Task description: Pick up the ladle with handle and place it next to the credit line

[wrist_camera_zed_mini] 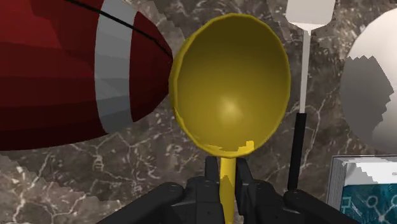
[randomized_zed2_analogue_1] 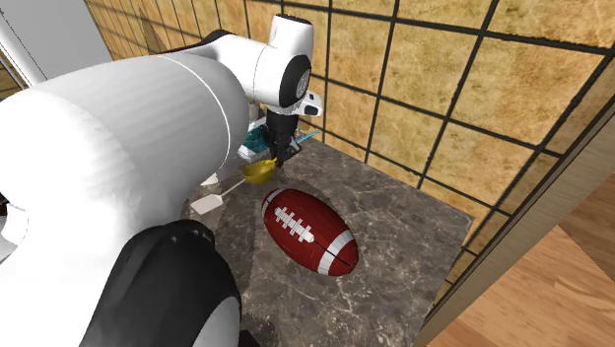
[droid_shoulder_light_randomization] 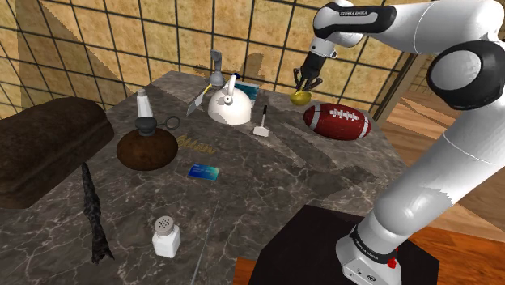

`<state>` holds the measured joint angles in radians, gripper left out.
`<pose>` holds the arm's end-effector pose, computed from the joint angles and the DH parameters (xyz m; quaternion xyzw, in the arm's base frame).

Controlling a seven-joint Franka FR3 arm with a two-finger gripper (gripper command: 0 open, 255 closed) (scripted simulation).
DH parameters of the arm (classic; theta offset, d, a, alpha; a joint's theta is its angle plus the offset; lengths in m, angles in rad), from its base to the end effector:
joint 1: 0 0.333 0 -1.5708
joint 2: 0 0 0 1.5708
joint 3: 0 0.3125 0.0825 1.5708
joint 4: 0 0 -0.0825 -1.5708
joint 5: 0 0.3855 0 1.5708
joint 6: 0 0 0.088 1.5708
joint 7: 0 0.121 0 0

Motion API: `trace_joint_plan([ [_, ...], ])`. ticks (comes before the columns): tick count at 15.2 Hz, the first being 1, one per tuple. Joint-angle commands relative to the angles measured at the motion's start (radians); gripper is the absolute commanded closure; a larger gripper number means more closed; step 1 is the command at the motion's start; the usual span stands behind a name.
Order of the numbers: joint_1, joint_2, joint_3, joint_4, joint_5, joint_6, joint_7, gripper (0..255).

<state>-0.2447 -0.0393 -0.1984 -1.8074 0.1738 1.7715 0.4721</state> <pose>0.5066 -0.2227 0.5343 -0.8859 0.4553 0.0001 0.0889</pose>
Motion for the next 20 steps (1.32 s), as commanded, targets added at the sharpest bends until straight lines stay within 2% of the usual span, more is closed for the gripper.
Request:
trace_joint_plan([
  [1, 0.02, -0.057, 0.023, -0.065, -0.01, 0.017, 0.044, 255],
  [10, 0.095, -0.266, 0.145, -0.292, -0.013, 0.068, 0.237, 255],
  [20, 0.181, -0.419, 0.308, -0.434, 0.039, 0.095, 0.461, 255],
])
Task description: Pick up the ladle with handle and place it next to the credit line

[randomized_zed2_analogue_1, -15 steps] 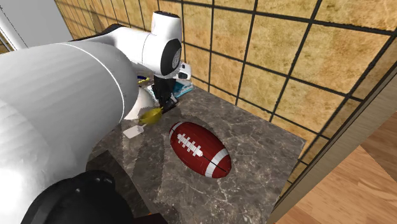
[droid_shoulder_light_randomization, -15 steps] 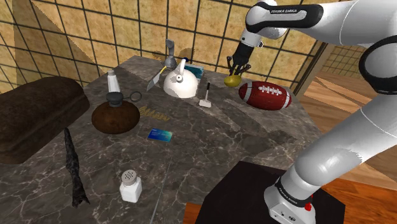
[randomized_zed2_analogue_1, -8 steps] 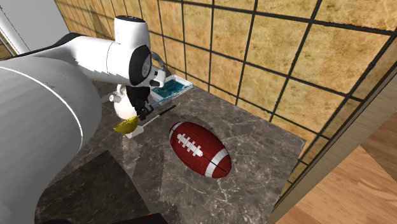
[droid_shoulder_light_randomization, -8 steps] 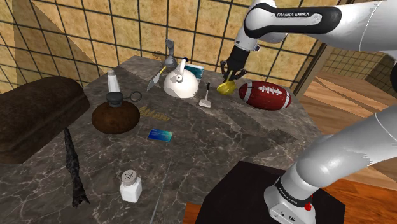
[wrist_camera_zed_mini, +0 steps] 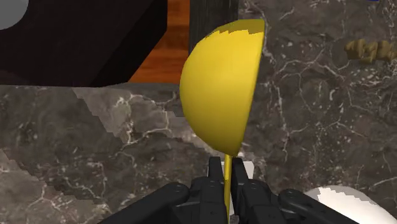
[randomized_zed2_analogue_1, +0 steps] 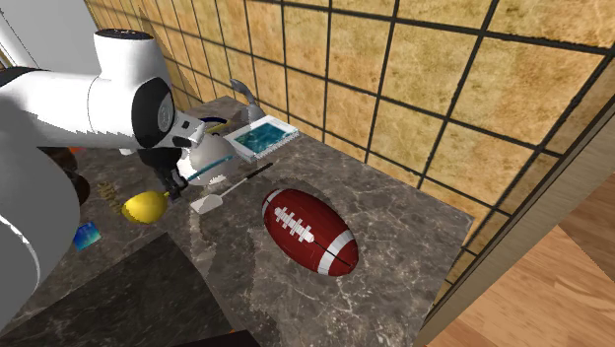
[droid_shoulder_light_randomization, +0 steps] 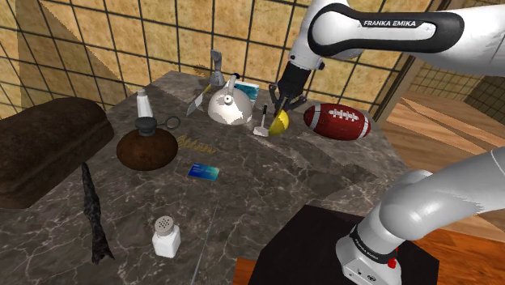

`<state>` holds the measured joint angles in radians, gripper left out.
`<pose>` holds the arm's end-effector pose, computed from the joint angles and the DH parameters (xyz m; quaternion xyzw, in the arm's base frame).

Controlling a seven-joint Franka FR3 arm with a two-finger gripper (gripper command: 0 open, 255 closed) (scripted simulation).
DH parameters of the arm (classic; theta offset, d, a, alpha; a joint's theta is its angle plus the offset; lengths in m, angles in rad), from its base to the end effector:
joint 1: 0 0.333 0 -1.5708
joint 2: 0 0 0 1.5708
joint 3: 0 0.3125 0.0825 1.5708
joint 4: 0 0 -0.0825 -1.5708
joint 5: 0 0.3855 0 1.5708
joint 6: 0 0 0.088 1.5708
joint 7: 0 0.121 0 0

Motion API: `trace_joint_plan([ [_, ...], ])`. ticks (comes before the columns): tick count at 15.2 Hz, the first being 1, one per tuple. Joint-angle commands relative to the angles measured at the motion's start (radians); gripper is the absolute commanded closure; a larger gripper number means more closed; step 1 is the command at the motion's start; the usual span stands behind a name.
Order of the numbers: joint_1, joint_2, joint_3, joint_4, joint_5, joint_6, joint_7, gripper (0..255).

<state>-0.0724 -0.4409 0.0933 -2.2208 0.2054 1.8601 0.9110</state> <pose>0.4333 0.0319 0.5382 -0.8862 0.4548 0.0000 0.0888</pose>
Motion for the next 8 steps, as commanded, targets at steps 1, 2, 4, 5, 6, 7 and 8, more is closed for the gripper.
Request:
trace_joint_plan([
  [1, 0.018, -0.028, 0.034, -0.028, 0.014, 0.009, 0.045, 255],
  [2, 0.027, -0.037, 0.051, -0.035, 0.021, 0.011, 0.068, 255],
  [4, 0.046, -0.052, 0.087, -0.046, 0.036, 0.016, 0.115, 255],
  [5, 0.055, -0.057, 0.106, -0.049, 0.043, 0.018, 0.139, 255],
  [6, 0.064, -0.062, 0.124, -0.051, 0.051, 0.021, 0.162, 255],
  [7, 0.073, -0.066, 0.143, -0.053, 0.058, 0.023, 0.186, 255],
  [8, 0.082, -0.068, 0.162, -0.053, 0.065, 0.026, 0.21, 255],
])
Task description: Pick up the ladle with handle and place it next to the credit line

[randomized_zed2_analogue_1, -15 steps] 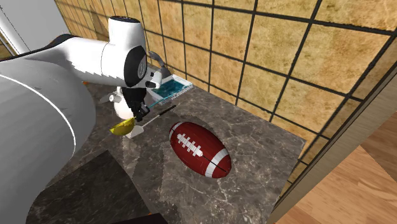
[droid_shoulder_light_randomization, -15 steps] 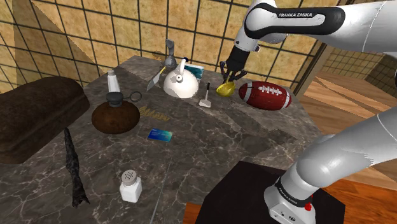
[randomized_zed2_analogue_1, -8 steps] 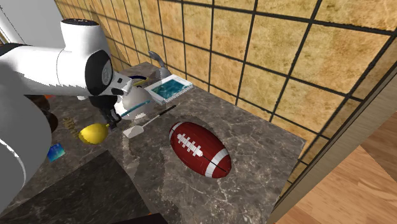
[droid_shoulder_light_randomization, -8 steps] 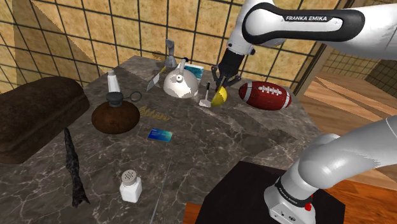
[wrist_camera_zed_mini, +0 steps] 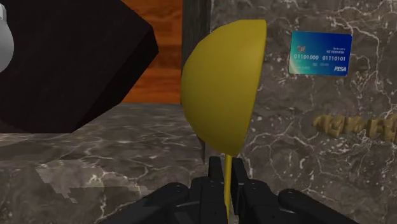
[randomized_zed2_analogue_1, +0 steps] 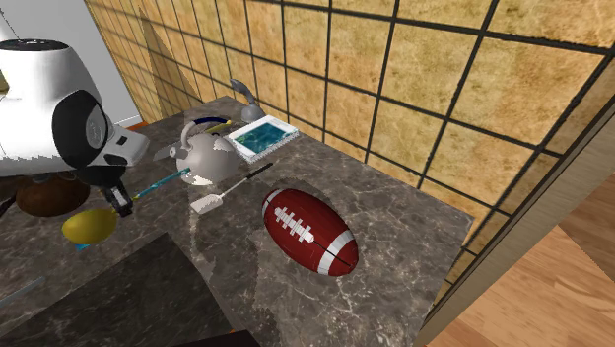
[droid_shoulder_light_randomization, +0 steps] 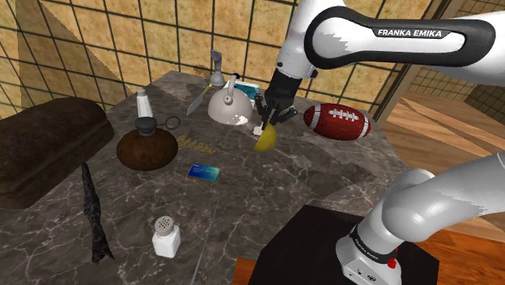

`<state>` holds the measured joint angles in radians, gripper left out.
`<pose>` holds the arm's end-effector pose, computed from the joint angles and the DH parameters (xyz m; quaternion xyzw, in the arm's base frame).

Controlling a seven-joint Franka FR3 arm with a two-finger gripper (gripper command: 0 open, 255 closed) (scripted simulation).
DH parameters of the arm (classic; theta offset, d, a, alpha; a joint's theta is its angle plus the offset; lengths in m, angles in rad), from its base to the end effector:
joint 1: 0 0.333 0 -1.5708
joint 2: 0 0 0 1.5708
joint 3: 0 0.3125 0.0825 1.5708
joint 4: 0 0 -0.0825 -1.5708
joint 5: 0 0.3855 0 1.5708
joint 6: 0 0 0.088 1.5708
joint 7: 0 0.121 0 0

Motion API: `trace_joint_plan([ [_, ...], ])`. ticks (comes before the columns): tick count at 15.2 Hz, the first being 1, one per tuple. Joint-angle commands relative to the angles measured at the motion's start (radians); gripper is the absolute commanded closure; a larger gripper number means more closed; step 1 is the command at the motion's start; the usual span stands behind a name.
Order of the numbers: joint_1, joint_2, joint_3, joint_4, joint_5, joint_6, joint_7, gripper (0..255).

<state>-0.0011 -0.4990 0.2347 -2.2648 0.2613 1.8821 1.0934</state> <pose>0.4033 0.1310 0.5374 -0.8861 0.4549 0.0000 0.0886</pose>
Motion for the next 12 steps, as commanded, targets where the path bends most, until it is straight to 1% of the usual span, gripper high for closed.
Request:
trace_joint_plan([
  [1, 0.02, -0.011, 0.04, -0.008, 0.016, 0.007, 0.052, 255],
  [6, 0.059, -0.001, 0.139, 0.014, 0.045, 0.024, 0.176, 255],
  [12, 0.093, 0.051, 0.267, 0.077, 0.059, 0.048, 0.331, 255],
])
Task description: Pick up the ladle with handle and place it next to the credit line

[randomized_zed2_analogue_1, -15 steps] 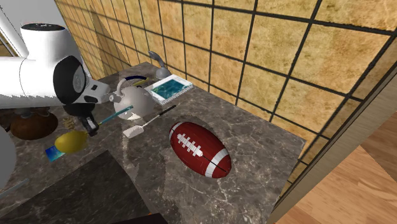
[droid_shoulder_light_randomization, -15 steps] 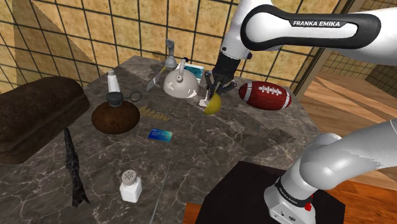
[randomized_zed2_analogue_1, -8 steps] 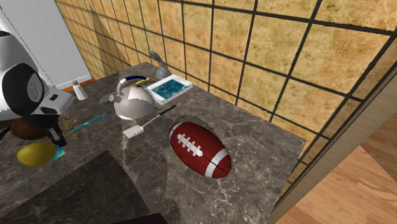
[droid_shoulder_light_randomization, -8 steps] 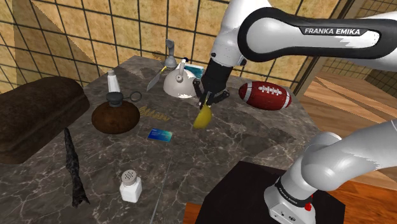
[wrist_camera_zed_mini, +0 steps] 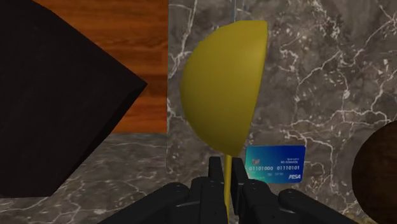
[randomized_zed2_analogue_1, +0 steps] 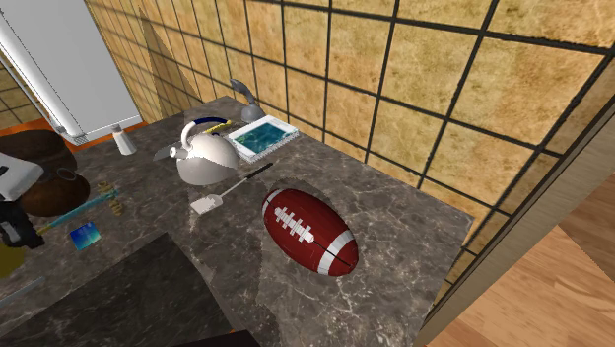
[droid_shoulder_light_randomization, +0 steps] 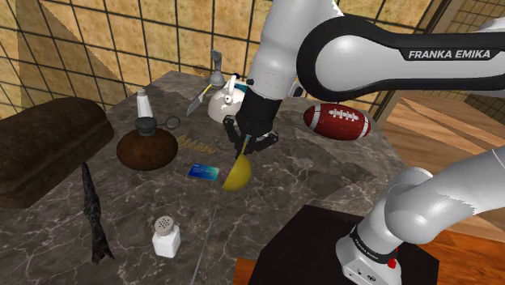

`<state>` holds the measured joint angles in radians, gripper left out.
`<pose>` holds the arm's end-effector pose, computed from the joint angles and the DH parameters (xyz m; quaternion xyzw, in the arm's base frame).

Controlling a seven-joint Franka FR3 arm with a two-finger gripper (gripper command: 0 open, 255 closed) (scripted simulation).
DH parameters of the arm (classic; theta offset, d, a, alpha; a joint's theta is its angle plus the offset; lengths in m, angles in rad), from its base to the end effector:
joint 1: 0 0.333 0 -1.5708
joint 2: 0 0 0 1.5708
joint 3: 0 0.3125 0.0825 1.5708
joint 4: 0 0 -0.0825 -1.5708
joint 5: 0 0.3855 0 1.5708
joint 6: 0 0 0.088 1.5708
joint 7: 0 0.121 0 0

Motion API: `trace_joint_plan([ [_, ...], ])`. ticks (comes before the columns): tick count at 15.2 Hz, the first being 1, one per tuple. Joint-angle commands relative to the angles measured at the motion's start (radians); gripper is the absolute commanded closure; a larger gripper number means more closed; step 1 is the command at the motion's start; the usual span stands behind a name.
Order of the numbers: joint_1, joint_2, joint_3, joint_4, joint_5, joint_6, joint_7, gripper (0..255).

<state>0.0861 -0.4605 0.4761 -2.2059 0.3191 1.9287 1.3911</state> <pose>0.3554 0.2818 0.5353 -0.8861 0.4550 -0.0005 0.0883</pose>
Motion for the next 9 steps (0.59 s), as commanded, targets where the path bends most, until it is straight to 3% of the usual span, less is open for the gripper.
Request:
trace_joint_plan([
  [1, 0.01, 0.025, 0.048, 0.032, 0.0, 0.006, 0.061, 255],
  [6, 0.02, 0.103, 0.159, 0.114, -0.024, 0.026, 0.197, 255],
  [9, 0.022, 0.106, 0.166, 0.077, -0.02, 0.066, 0.194, 255],
])
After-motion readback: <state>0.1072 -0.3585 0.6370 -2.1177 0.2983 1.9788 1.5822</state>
